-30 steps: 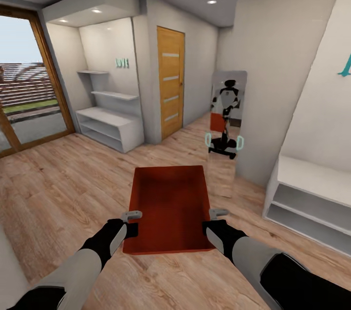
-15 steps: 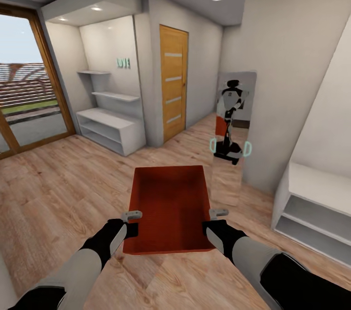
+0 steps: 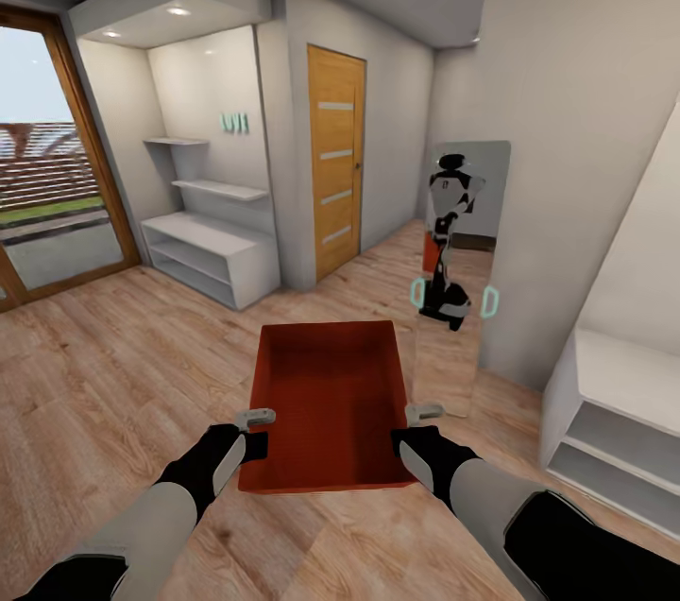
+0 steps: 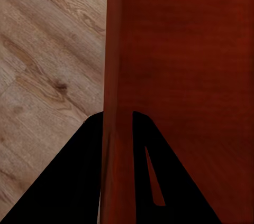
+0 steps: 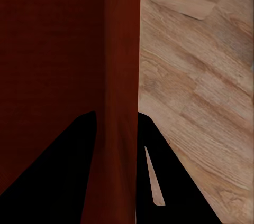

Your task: Move the two storage containers from the living room to the garage. In the garage, place one container on the floor and stack the other container on top of it (either order is fine).

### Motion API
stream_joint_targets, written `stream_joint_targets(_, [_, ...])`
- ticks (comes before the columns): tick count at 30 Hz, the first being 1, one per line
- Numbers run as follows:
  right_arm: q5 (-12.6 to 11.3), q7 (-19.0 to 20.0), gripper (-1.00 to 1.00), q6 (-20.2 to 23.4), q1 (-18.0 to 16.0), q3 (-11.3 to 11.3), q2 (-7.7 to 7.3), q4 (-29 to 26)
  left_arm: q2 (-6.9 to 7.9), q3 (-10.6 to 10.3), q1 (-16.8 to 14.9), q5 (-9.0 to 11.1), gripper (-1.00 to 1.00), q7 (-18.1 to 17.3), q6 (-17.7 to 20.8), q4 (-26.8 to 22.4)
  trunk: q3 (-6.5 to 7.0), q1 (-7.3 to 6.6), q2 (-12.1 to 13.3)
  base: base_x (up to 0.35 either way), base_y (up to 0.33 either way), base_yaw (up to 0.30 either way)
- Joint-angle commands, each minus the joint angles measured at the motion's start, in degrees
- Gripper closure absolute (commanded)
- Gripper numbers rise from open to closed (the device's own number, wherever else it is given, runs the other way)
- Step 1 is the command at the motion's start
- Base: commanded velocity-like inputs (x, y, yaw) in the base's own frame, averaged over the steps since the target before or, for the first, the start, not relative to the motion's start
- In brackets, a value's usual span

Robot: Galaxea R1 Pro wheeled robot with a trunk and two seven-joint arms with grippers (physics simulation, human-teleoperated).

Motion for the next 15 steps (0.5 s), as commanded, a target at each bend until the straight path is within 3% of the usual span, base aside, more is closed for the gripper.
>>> stream_joint_targets(1, [1.9,-0.3,1.0,0.4,-0.1,-0.3,0.09,-0.7,-0.22,0.4,0.0,-1.0,1.0,0.7,0.5,0.0,-0.13,0.07,-0.1,0.322,0.0,0.0])
stream_joint_targets(9, [1.9,-0.3,1.0,0.4,-0.1,-0.3,0.1,-0.8,-0.22,0.4,0.0,-1.0,1.0,0.7,0.5,0.0,-0.13,0.07,-0.1,0.322,0.0,0.003])
stream_joint_targets(15, [1.9,-0.3,1.0,0.4,-0.1,-0.3,0.08,-0.8,-0.22,0.4,0.0,-1.0,1.0,0.7,0.5,0.0,-0.13,0.07,-0.1,0.322,0.0,0.197])
